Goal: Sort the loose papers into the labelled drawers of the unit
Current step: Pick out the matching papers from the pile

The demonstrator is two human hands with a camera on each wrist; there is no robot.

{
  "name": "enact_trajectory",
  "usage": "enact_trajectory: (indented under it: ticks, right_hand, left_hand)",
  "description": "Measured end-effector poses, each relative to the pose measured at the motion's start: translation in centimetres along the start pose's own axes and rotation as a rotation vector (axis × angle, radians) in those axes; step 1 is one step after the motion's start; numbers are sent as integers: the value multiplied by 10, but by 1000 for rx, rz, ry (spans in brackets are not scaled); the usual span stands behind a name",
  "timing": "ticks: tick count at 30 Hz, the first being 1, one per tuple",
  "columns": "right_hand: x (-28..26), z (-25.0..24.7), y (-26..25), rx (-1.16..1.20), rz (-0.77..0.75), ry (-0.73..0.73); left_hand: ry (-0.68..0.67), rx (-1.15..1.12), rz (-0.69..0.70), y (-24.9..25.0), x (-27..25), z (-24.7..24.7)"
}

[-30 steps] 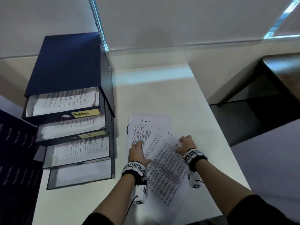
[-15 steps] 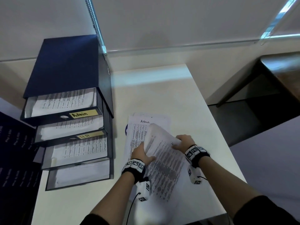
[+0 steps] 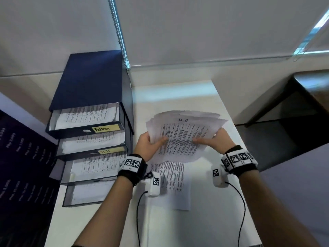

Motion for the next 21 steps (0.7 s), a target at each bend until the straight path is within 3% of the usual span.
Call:
enact_trajectory:
  ticks: [3, 7, 10, 15, 18, 21]
  right_hand:
    - [3, 29, 13, -120, 24, -37]
    - [-3, 39, -7, -176, -8, -33]
    - [-7, 28, -56, -117, -150, 33]
    - [-12, 25, -145, 168, -273, 151]
    - [-13, 64, -183, 301, -259, -58]
    - [-24, 123, -209, 244, -250, -258]
  left_hand:
    - [-8, 75, -69, -18, -7, 0]
    - [76, 98, -103, -26, -16, -14]
    - [191, 51, -97, -12, -19, -40]
    - [212, -68, 21, 28, -40, -110]
    - [335, -41, 74, 41, -70, -166]
    - [433, -99, 71, 61, -111, -217]
Point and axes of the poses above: each hand's wrist, its own x-axis towards the middle knuckle, its own z-axis out of the palm, y = z × x, the point moved 6 cm from there along x, towards the middle knuckle, and after that the axes turned 7 degrees about -x, right-handed, at the moved point
